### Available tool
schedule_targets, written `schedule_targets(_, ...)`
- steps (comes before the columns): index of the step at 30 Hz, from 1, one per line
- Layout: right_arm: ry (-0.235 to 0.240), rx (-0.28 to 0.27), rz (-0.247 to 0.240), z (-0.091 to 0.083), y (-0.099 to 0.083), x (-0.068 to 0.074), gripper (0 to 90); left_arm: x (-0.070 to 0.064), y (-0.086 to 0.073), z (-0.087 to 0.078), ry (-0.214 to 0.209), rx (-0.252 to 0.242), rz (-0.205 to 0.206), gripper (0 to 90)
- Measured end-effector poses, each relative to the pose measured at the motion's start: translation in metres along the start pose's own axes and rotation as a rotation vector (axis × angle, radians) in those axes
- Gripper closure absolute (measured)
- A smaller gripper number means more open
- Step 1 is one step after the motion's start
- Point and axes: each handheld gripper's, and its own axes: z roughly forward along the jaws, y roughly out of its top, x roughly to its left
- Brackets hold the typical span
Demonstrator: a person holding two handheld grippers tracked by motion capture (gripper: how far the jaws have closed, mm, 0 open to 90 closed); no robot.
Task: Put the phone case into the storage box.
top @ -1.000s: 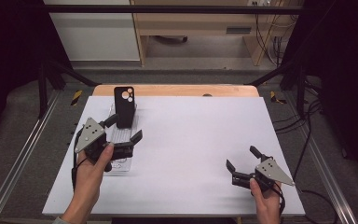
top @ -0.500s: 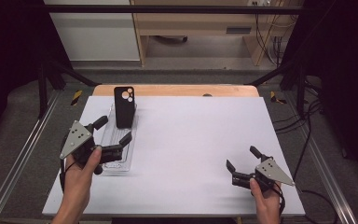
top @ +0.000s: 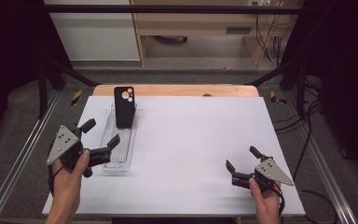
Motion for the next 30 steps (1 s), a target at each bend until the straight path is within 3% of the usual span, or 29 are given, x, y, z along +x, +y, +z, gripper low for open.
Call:
schedule_targets(17,0.001,0.006,-0.001,0.000,0.000,0.001,1.6,0.010,-0.014,-0.015,0.030,-0.019,0.026,2.9)
schedule_targets(30,0.001,0.009,-0.004,0.001,-0.001,0.002,1.6,0.016,-0.026,-0.024,0.044,-0.049,0.020,2.5)
